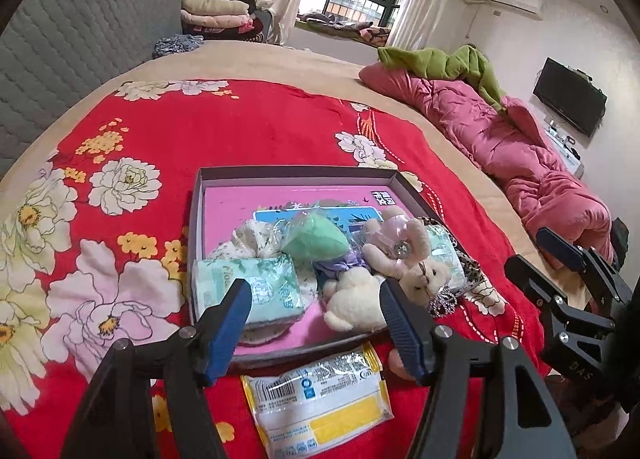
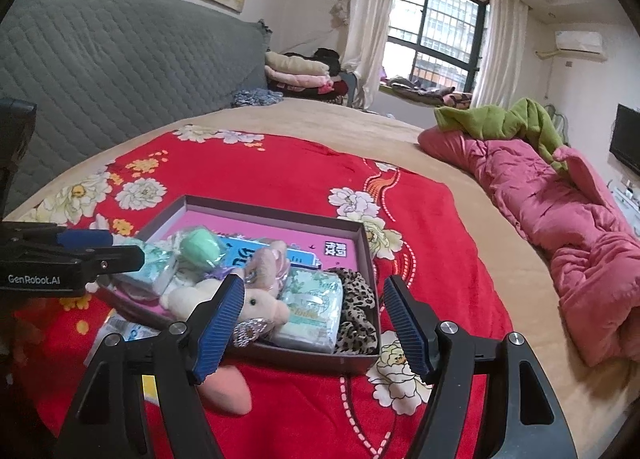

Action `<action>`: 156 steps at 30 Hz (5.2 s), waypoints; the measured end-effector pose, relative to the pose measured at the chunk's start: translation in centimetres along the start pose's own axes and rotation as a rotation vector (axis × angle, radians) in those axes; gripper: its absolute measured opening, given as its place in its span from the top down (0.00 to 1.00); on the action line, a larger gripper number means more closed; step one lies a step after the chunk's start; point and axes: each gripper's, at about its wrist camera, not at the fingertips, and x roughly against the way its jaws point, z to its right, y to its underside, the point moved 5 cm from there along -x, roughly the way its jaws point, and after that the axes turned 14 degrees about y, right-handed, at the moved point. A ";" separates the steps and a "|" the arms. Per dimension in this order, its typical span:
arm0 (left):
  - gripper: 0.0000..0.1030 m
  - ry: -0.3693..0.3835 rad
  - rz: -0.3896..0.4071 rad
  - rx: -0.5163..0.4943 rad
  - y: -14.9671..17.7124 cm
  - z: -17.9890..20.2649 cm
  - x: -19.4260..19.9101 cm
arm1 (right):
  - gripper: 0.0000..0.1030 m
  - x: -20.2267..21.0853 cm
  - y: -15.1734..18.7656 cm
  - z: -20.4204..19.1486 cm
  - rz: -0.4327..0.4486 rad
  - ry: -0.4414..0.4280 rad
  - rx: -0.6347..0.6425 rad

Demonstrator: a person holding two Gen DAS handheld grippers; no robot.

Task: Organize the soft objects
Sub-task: 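Withdraw both open tools from the tray, then reach the right tool to the pink makeup sponge while the left reaches the white-yellow packet, then grasp the pink makeup sponge with the right tool while the left grasps the packet, then lift and carry the makeup sponge and packet over the tray with both tools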

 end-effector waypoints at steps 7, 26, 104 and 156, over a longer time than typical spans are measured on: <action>0.36 -0.009 0.004 0.020 1.0 0.0 1.0 | 0.29 1.8 0.5 -0.4 0.006 -0.021 0.024; 0.36 -0.036 -0.042 0.028 4.9 0.4 3.3 | 0.28 5.6 2.8 -0.4 0.001 -0.074 0.052; 0.73 0.144 -0.177 0.320 8.1 -3.6 -4.1 | 0.60 -4.6 9.4 -7.7 -0.127 -0.285 0.139; 0.88 0.023 0.234 0.111 -2.3 -0.5 3.2 | 0.61 -2.0 0.6 3.1 0.076 -0.079 -0.088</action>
